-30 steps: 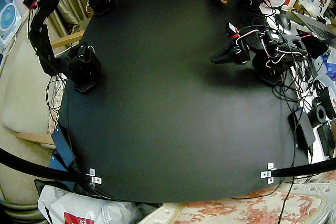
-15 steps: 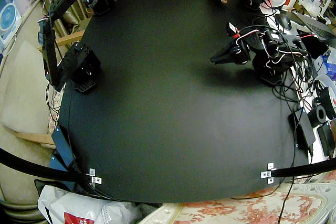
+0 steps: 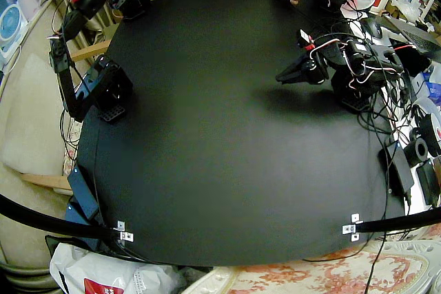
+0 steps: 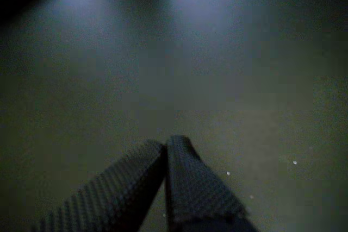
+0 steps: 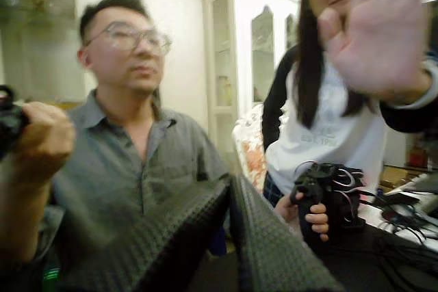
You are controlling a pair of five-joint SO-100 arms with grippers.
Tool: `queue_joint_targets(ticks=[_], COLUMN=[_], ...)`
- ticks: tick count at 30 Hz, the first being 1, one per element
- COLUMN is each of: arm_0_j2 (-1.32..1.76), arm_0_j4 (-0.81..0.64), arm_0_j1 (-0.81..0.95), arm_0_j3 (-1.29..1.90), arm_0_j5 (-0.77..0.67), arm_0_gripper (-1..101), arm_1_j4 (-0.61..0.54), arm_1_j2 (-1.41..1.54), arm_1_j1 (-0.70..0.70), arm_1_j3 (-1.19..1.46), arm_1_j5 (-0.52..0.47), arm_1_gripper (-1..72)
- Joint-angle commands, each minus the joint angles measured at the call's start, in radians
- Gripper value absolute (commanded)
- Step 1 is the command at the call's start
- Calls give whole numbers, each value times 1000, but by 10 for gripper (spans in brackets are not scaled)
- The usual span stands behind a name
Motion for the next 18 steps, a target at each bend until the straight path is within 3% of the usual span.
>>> queue_joint_targets(ticks=[1,5,9,11,13,14,15,16,18], arm_0_j2=[25,25,25,25,25,25,25,25,25], arm_0_j4=[20,20,23,25,26,28,28,28,28], arm_0_j1=[-15,-15,-20,-20,-20,-20,-20,-25,-25], arm_0_j3=[15,15,15,15,15,15,15,15,15], arm_0_j5=[8,9,6,6,6,6,6,6,6], arm_0_gripper=[0,0,0,0,0,0,0,0,0], arm_1_j4=[32,81,150,110,3,-9,-12,9,48], arm_1_j2=[-43,92,-60,-124,-71,-61,-72,-155,-313], arm_1_j1=[-51,272,422,463,476,522,638,882,922], arm_1_j3=[-87,138,-198,-324,-225,-164,-112,-114,-287], arm_1_j5=[-155,103,-144,-252,-334,-321,-242,-78,-147], arm_1_gripper=[-5,-5,-5,-5,-5,-5,-5,-5,-5])
